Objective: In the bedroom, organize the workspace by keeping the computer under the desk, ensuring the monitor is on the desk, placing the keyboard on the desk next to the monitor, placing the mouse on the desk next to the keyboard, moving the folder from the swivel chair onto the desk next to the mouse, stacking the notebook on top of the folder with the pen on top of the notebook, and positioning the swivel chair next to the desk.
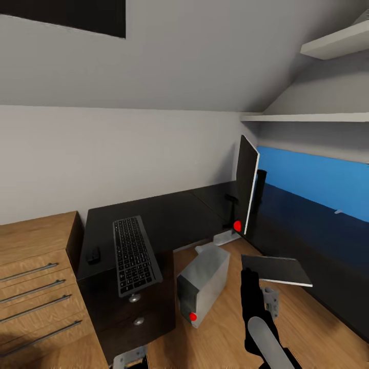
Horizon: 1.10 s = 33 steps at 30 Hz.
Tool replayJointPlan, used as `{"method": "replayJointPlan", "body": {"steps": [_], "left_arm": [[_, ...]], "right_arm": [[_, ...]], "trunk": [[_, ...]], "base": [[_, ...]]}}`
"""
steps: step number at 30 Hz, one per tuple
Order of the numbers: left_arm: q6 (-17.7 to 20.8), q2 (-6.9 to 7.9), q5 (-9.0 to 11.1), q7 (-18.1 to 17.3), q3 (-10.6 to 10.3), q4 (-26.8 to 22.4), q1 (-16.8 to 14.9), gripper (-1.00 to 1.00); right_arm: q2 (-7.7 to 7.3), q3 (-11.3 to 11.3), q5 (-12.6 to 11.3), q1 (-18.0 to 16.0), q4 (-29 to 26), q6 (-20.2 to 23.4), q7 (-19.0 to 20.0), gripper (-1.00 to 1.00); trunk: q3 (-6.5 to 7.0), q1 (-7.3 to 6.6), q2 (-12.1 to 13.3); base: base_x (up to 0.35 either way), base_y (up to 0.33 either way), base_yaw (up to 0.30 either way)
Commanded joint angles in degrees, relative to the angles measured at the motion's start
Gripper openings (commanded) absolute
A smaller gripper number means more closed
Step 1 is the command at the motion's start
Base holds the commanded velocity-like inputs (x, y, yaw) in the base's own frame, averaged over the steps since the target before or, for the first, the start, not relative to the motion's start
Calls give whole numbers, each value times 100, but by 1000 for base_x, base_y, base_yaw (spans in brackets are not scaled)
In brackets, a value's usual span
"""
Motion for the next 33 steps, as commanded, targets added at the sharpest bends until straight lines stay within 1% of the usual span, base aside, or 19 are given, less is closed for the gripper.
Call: {"method": "replayJointPlan", "body": {"steps": [1, 3, 5, 8, 9, 11, 14, 15, 18, 19, 22, 24, 33], "left_arm": [[-55, 0, 18, 27, -6, 67, 0, 100], [-270, 1, 11, 26, 3, 429, 0, 100], [-350, 1, -1, 19, 16, 706, 0, 100], [-400, 1, -9, 12, 28, 908, 0, 100], [-440, 6, -9, 4, 33, 1033, 0, 100], [-537, 8, -9, 1, 37, 1132, 0, 100], [-901, 13, -10, -1, 42, 1289, 0, 100], [-1198, 10, -7, 0, 44, 1387, 0, 100], [-1225, 20, -7, 3, 44, 1398, 0, 100], [-1250, 36, -6, 10, 44, 1404, 0, 100], [-1252, 42, -1, 18, 52, 1440, 0, 100], [-1253, 45, -2, 24, 47, 1563, 0, 100], [-1256, 45, 1, 31, 51, 1571, 0, 100]], "right_arm": [[-6, 48, 15, -4, -4, -24, -21, -100], [5, 133, 32, -1, 5, -40, -10, -100], [10, 163, 42, 0, 10, -46, -4, -100], [13, 182, 48, 0, 13, -49, 0, -100], [19, 188, 52, 1, 15, -51, 3, -100], [21, 197, 52, 1, 15, -51, 3, -100], [32, 212, 52, 1, 15, -51, 6, -100], [40, 225, 50, 1, 18, -51, 139, -100], [37, 215, 43, 1, 22, -51, 281, -100], [37, 205, 26, 1, 24, -51, 417, -100], [40, 209, 31, 1, 24, -53, 429, -100], [42, 219, 44, 3, 47, -60, 453, -100], [42, 216, 43, 1, 55, -60, 460, -100]], "trunk": [[-4, -3, -3], [-4, -3, -3], [-4, -3, -3], [-4, -3, -3], [-4, -3, -3], [-4, -3, -3], [-4, -3, -3], [-4, -3, -3], [-4, -3, -3], [-4, -3, -3], [-4, -3, -3], [4, -3, -3], [76, -3, -3]], "base": [[-261, -123, 0], [-268, -134, 0], [-192, -106, 0], [-94, -53, 0], [-21, -12, 0], [-12, -7, 0], [-5, -3, 0], [0, 0, 0], [0, 0, 0], [0, 0, 0], [-65, -41, 0], [-216, -165, 0], [-211, -171, 12]]}}
